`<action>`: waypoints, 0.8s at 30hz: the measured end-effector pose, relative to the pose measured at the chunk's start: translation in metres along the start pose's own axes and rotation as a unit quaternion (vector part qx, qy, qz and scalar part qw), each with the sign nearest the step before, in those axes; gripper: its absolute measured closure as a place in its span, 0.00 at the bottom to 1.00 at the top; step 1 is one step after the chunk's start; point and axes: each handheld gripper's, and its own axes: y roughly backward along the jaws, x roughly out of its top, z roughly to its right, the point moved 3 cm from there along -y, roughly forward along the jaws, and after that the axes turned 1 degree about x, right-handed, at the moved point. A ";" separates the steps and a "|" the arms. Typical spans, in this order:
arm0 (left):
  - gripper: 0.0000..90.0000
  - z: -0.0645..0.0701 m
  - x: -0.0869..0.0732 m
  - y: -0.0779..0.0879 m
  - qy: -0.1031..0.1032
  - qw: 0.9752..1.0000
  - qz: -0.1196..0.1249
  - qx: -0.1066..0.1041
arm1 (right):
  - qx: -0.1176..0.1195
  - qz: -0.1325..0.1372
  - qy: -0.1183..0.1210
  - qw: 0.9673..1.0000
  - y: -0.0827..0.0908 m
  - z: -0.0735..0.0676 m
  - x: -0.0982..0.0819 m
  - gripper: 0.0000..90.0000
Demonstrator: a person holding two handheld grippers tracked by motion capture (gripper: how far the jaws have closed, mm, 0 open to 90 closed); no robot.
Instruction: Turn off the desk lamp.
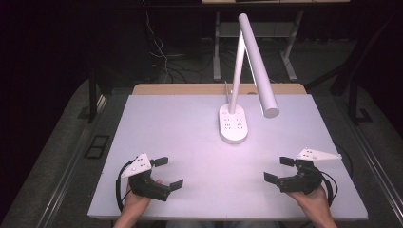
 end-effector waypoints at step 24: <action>0.00 0.001 0.000 0.000 0.002 1.000 0.001 -0.001 | -0.001 -0.013 -0.003 1.000 0.002 0.002 -0.001 0.01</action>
